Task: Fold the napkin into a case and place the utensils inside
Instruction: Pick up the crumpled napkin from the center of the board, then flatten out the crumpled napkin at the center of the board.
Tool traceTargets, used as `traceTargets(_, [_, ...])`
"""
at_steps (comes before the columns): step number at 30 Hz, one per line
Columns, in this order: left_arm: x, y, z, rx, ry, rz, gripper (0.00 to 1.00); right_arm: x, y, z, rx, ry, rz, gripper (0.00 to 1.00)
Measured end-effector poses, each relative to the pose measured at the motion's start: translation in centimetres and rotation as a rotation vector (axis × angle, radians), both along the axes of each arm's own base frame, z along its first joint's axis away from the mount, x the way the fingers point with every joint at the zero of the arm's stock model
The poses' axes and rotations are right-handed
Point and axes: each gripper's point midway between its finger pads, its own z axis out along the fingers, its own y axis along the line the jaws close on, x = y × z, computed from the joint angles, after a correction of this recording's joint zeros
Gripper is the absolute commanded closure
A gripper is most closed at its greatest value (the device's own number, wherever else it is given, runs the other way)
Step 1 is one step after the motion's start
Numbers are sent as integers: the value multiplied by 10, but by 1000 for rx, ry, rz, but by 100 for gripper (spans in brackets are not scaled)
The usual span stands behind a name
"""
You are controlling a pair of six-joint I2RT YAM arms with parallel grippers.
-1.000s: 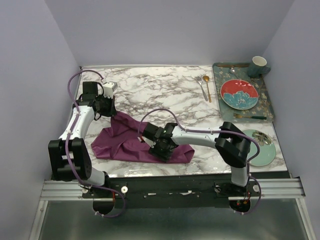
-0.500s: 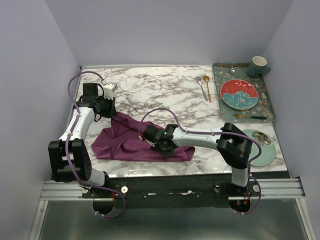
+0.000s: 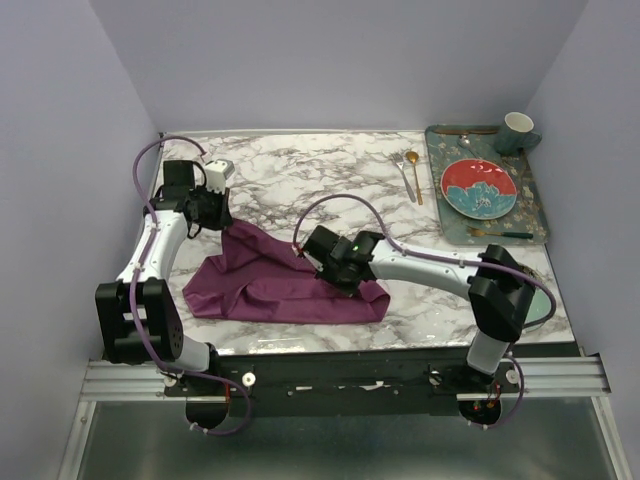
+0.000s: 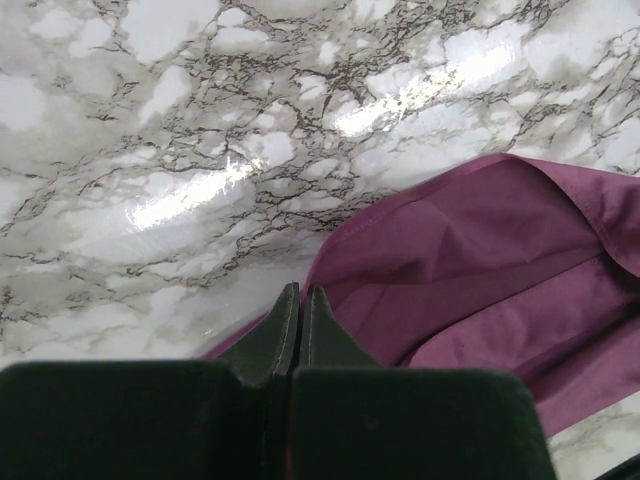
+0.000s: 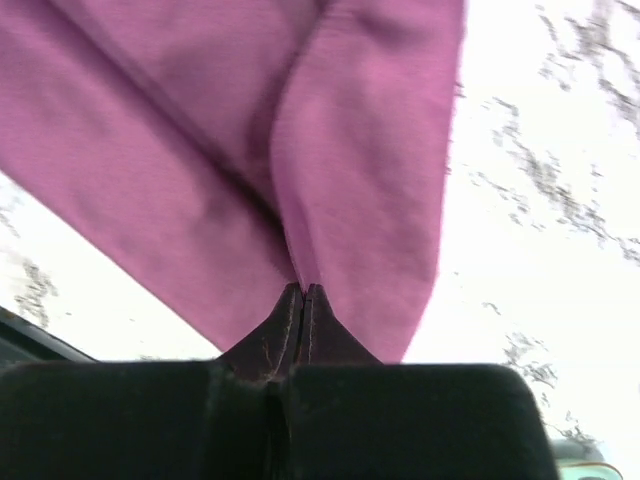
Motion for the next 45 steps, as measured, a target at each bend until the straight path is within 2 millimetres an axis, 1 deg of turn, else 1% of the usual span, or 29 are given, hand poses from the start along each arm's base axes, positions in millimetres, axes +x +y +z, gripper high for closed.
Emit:
traceTargets(4, [6, -1, 20, 5, -34, -28, 100, 24, -19, 16, 25, -32, -46, 99])
traceTargets(6, [12, -2, 35, 11, -71, -53, 100, 45, -35, 31, 50, -66, -86, 99])
traceTargets(9, [19, -3, 65, 24, -137, -79, 100, 79, -61, 62, 99, -151, -143, 99])
traceTargets(10, [20, -2, 77, 30, -162, -82, 100, 93, -73, 76, 116, -193, -170, 99])
traceTargets(11, [22, -2, 84, 33, -178, -83, 100, 101, -80, 85, 127, -219, -184, 99])
traceTargets(13, [27, -2, 113, 43, -242, -84, 100, 121, -93, 118, 165, -319, -198, 99])
traceTargets(14, [29, -1, 128, 48, -273, -83, 100, 126, -96, 129, 178, -352, -201, 99])
traceTargets(17, [30, -1, 164, 59, -358, -82, 100, 143, -102, 180, 222, -497, -184, 99])
traceTargets(18, [29, -1, 178, 62, -390, -81, 100, 146, -102, 191, 229, -527, -177, 99])
traceTargets(19, [26, -2, 194, 67, -431, -81, 100, 150, -103, 212, 249, -584, -173, 100])
traceTargets(21, [16, -2, 222, 76, -506, -80, 100, 153, -107, 242, 270, -657, -171, 99])
traceTargets(22, [11, -3, 231, 79, -532, -80, 100, 153, -110, 260, 289, -701, -170, 99])
traceTargets(25, [-25, -6, 270, 94, -652, -77, 100, 144, -120, 306, 341, -805, -166, 100])
traceTargets(27, [-45, -7, 286, 103, -714, -74, 100, 134, -128, 330, 371, -857, -163, 99])
traceTargets(28, [-64, -8, 300, 108, -772, -70, 100, 126, -134, 347, 391, -894, -160, 99])
traceTargets(30, [-94, -11, 315, 113, -845, -68, 100, 107, -149, 379, 433, -968, -151, 99])
traceTargets(31, [-103, -12, 319, 113, -867, -66, 100, 101, -153, 389, 446, -989, -140, 99])
traceTargets(34, [-146, -16, 348, 115, -996, -59, 100, 71, -170, 434, 523, -1085, -112, 99])
traceTargets(35, [-153, -17, 353, 113, -1018, -57, 100, 58, -175, 448, 551, -1109, -91, 99])
traceTargets(36, [-165, -19, 360, 103, -1046, -58, 100, 49, -178, 458, 573, -1126, -76, 99])
traceTargets(37, [-171, -21, 366, 92, -1063, -58, 100, 40, -181, 468, 597, -1143, -57, 99])
traceTargets(40, [-185, -26, 382, 56, -1096, -62, 100, 16, -189, 497, 658, -1182, -18, 99])
traceTargets(43, [-194, -28, 395, 24, -1116, -55, 100, 2, -191, 513, 699, -1196, 9, 99])
traceTargets(45, [-201, -29, 408, 3, -1130, -42, 100, -1, -192, 516, 708, -1199, 14, 99])
